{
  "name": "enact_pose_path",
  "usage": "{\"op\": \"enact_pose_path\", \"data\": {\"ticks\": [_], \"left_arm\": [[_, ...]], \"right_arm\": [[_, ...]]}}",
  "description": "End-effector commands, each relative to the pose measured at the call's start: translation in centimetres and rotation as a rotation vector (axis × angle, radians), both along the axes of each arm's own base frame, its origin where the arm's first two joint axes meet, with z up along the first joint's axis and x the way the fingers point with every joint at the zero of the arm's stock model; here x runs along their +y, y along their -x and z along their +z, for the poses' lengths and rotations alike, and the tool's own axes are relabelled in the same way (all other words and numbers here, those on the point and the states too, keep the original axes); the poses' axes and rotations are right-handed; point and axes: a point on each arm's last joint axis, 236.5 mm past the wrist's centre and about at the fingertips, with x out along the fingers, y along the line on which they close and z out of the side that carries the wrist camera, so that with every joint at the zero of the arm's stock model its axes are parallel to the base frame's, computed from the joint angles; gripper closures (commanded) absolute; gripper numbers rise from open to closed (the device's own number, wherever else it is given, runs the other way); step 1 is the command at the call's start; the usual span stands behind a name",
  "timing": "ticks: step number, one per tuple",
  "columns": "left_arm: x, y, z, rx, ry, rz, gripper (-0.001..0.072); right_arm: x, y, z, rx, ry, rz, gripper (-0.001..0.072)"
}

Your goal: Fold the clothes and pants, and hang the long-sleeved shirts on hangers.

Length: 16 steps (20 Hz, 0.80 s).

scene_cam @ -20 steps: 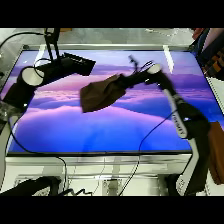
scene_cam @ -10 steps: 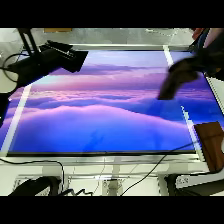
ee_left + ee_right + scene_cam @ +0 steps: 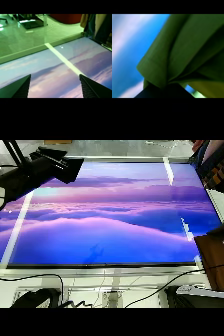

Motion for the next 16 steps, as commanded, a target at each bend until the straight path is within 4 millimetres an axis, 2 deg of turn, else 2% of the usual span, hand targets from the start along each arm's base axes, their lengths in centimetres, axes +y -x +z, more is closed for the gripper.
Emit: {"op": "enact_pose_path", "data": {"ticks": [1, 6, 7, 9, 11, 12, 13, 16], "left_arm": [[0.0, 0.0, 0.1, -0.002, 0.0, 0.001, 0.0011], [0.0, 0.0, 0.1, -0.003, 0.0, 0.001, 0.0011], [0.0, 0.0, 0.1, -0.003, 0.0, 0.001, 0.0011], [0.0, 0.0, 0.1, -0.003, 0.0, 0.001, 0.0012], [0.0, 0.0, 0.1, -0.003, 0.0, 0.001, 0.0011], [0.0, 0.0, 0.1, -0.003, 0.0, 0.001, 0.0011], [0.0, 0.0, 0.1, -0.003, 0.0, 0.001, 0.0011], [0.0, 0.0, 0.1, -0.001, 0.0, 0.001, 0.0011]], "right_arm": [[-0.2, 8.5, -3.7, 0.283, -0.101, -0.143, 0.0702], [-0.1, 10.1, -2.9, 0.318, -0.057, -0.164, 0.0699], [-0.4, 10.9, -2.5, 0.343, -0.032, -0.182, 0.0615], [-0.9, 12.1, -2.0, 0.38, 0.003, -0.199, 0.0325], [-1.0, 12.2, -2.0, 0.386, 0.007, -0.193, 0.0129], [-1.0, 12.2, -2.0, 0.386, 0.007, -0.192, 0.0056], [-1.0, 12.2, -2.0, 0.385, 0.006, -0.191, 0.003], [-0.9, 12.1, -2.0, 0.383, 0.004, -0.186, 0.0032]]}}
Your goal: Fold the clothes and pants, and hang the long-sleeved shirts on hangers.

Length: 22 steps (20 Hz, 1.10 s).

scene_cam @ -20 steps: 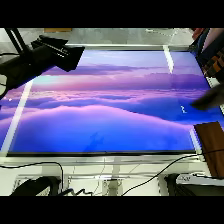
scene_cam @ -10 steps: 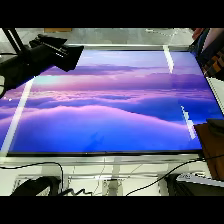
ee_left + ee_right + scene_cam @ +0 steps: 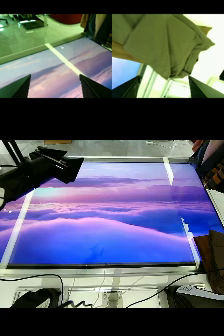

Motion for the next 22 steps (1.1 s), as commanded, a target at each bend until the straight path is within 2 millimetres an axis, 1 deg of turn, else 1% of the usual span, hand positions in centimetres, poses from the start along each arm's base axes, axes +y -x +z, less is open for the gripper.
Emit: {"op": "enact_pose_path", "data": {"ticks": [1, 2, 3, 4, 6, 8, 9, 11, 13, 14, 15, 16, 17, 18, 20, 22], "left_arm": [[0.0, 0.0, 0.0, 0.0, 0.0, 0.0, 0.0011], [0.0, 0.0, 0.0, 0.001, 0.001, 0.0, 0.0011], [0.0, 0.0, 0.0, 0.001, 0.001, 0.0, 0.0011], [0.0, 0.0, 0.0, 0.001, 0.001, 0.0, 0.0011], [0.0, 0.0, 0.0, 0.001, 0.001, 0.0, 0.0011], [0.0, 0.0, 0.0, 0.001, 0.001, 0.0, 0.0011], [0.0, 0.0, 0.0, 0.001, 0.001, 0.0, 0.0011], [0.0, 0.0, 0.0, 0.001, 0.001, 0.0, 0.0011], [0.0, 0.0, 0.0, 0.001, 0.001, 0.0, 0.0011], [0.0, 0.0, 0.0, 0.001, 0.001, 0.0, 0.0011], [0.0, 0.0, 0.0, 0.001, 0.001, 0.0, 0.0011], [0.0, 0.0, 0.0, 0.001, 0.001, 0.0, 0.0011], [0.0, 0.0, 0.0, 0.001, 0.001, 0.0, 0.0011], [0.0, 0.0, 0.0, 0.001, 0.001, 0.0, 0.0011], [0.0, 0.0, 0.0, 0.001, 0.001, 0.0, 0.0011], [0.0, 0.0, 0.0, 0.001, 0.001, 0.0, 0.0011]], "right_arm": [[-0.1, -0.1, 0.0, -0.001, 0.005, 0.006, 0.0077], [-0.4, -0.8, -0.1, -0.028, 0.013, 0.02, 0.028], [-0.2, -2.0, -0.1, -0.079, 0.007, 0.041, 0.0597], [0.2, -3.6, -0.1, -0.142, -0.008, 0.07, 0.0701], [1.0, -6.4, 0.1, -0.215, -0.018, 0.139, 0.0701], [2.4, -9.4, 0.3, -0.232, 0.001, 0.242, 0.0701], [3.4, -11.4, 0.8, -0.252, 0.025, 0.301, 0.0701], [6.4, -16.7, 2.3, -0.322, 0.098, 0.457, 0.0701], [11.4, -22.3, 4.3, -0.41, 0.17, 0.668, 0.0701], [14.9, -24.8, 5.1, -0.442, 0.196, 0.811, 0.0701], [18.6, -26.6, 5.6, -0.459, 0.21, 0.956, 0.0701], [22.7, -27.9, 5.9, -0.47, 0.213, 1.103, 0.0701], [26.8, -28.7, 6.0, -0.482, 0.208, 1.232, 0.0701], [30.3, -29.2, 6.1, -0.495, 0.201, 1.33, 0.0701], [36.9, -29.4, 6.4, -0.535, 0.188, 1.489, 0.0701], [41.9, -28.7, 6.5, -0.554, 0.174, 1.604, 0.0701]]}}
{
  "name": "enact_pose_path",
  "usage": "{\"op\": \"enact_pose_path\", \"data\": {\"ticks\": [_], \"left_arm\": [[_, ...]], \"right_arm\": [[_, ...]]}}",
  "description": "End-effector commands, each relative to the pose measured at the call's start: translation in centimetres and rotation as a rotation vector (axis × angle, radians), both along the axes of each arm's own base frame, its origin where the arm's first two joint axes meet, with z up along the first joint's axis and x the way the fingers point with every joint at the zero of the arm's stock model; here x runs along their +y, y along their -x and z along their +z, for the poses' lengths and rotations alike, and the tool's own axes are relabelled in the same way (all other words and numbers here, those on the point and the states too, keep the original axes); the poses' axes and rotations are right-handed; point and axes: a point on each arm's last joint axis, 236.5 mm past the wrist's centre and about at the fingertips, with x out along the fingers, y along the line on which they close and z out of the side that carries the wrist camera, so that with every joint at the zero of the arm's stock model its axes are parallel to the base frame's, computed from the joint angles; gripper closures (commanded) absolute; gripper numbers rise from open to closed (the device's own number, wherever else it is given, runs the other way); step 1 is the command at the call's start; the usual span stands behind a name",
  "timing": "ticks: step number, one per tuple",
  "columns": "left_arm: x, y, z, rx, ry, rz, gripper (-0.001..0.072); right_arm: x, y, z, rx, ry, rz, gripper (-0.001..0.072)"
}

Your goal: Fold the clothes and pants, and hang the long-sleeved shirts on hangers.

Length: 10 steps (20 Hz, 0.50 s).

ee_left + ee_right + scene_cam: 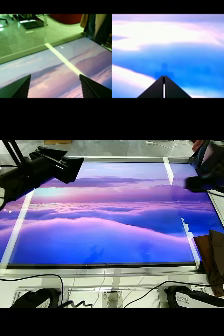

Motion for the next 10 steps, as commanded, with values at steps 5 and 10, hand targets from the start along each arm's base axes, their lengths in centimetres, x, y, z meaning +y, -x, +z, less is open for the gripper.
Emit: {"op": "enact_pose_path", "data": {"ticks": [5, 10], "left_arm": [[0.0, 0.0, 0.0, 0.0, 0.0, 0.0, 0.0011], [0.0, 0.0, 0.0, 0.0, 0.0, 0.0, 0.0011]], "right_arm": [[12.6, 1.9, 0.3, -0.035, 0.07, 0.329, 0.07], [15.2, 2.6, 0.6, -0.03, -0.04, 0.375, 0.0701]]}}
